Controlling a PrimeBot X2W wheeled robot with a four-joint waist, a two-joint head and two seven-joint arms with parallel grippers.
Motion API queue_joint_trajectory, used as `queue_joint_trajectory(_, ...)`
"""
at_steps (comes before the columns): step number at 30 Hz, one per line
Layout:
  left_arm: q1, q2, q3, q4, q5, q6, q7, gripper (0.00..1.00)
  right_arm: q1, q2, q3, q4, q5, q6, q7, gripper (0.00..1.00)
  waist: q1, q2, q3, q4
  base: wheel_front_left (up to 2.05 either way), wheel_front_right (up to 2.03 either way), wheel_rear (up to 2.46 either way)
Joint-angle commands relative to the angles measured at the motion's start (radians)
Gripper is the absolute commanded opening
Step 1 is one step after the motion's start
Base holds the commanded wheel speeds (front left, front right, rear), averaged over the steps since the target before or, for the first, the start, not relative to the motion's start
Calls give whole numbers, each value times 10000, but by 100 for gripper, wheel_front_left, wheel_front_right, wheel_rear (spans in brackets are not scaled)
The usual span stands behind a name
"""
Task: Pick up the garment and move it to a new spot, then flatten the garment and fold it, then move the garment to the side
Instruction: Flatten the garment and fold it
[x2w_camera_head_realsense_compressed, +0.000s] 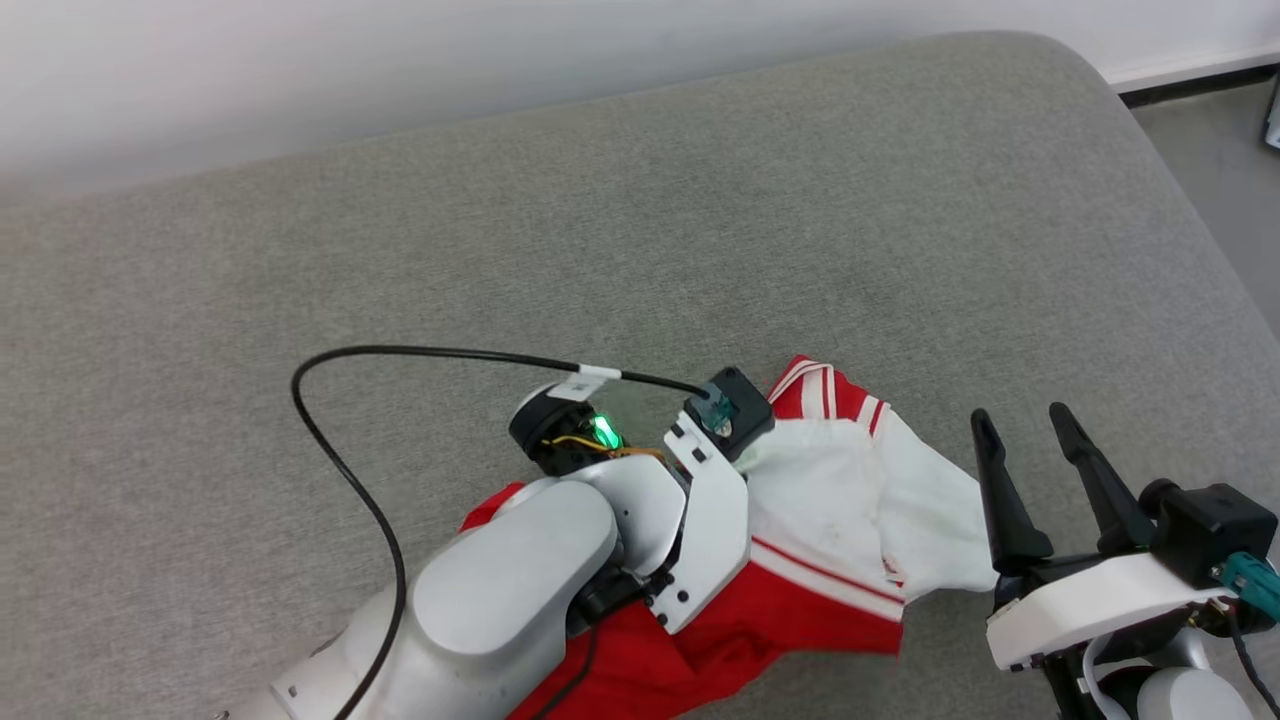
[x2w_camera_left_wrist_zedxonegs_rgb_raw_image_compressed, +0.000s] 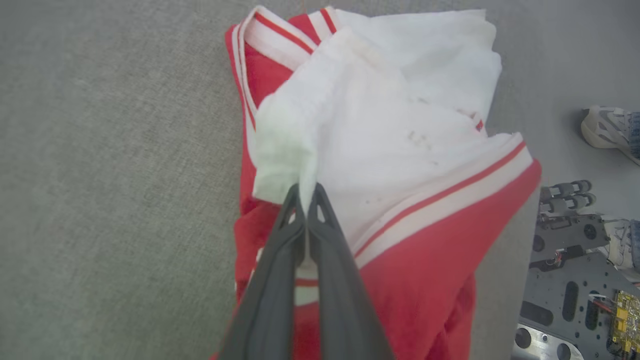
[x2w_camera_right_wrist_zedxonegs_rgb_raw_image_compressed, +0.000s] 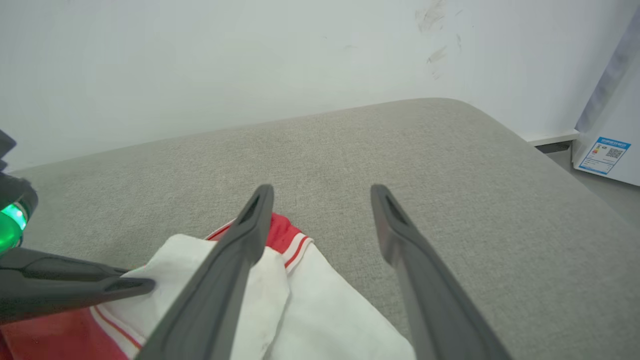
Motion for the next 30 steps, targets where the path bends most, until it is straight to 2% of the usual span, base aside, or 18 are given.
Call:
queue_joint_trajectory(1, -159, 55, 178, -101, 74, 135, -298, 0, -73, 46, -57, 9, -4, -3, -23, 100, 0, 0, -48, 135, 0, 0, 0)
queue_joint_trajectory(3, -203, 102, 287, -180, 105, 232, -496, 0, -68, 47, -84, 3, -8, -3, -8, 100, 0, 0, -71, 207, 0, 0, 0)
queue_joint_trajectory(5, -192, 223, 587, -409, 158, 565, -923, 0, -35, 46, -138, -21, -30, -3, 24, 100, 0, 0, -120, 380, 0, 0, 0)
queue_joint_trajectory(11, 649, 952, 1914, -1286, -150, 2035, -2080, 0, 98, 10, -328, -159, -73, -3, 150, 100, 0, 0, -269, 1095, 0, 0, 0)
queue_joint_trajectory(16, 2168, 1847, 3145, -1988, -688, 3408, -2834, 0, 161, -48, -380, -285, -90, -3, 244, 100, 0, 0, -292, 1669, 0, 0, 0)
queue_joint_trajectory(20, 3740, 2385, 3929, -2422, -1208, 4333, -3332, 0, 215, -101, -452, -390, -93, -3, 343, 100, 0, 0, -257, 2037, 0, 0, 0)
queue_joint_trajectory(22, 4532, 2517, 4197, -2553, -1482, 4674, -3533, 0, 237, -128, -493, -440, -85, -3, 410, 100, 0, 0, -255, 2164, 0, 0, 0)
queue_joint_trajectory(26, 5873, 2428, 4613, -2670, -2107, 5100, -3836, 0, 250, -164, -521, -507, -77, -3, 494, 100, 0, 0, -273, 2278, 0, 0, 0)
queue_joint_trajectory(27, 6150, 2323, 4690, -2655, -2295, 5143, -3891, 5, 256, -173, -513, -511, -73, -3, 495, 100, 0, 0, -300, 2283, 0, 0, 0)
queue_joint_trajectory(28, 6423, 2266, 4717, -2599, -2397, 5204, -3933, 39, 272, -182, -509, -509, -70, -3, 524, 100, 0, 0, -342, 2286, 0, 0, 0)
queue_joint_trajectory(29, 6618, 2223, 4735, -2561, -2480, 5228, -4000, 100, 295, -193, -500, -514, -67, -3, 540, 100, 0, 0, -372, 2288, 0, 0, 0)
queue_joint_trajectory(30, 6767, 2184, 4734, -2523, -2516, 5208, -4069, 100, 303, -205, -494, -518, -64, -3, 568, 100, 0, 0, -414, 2288, 0, 0, 0)
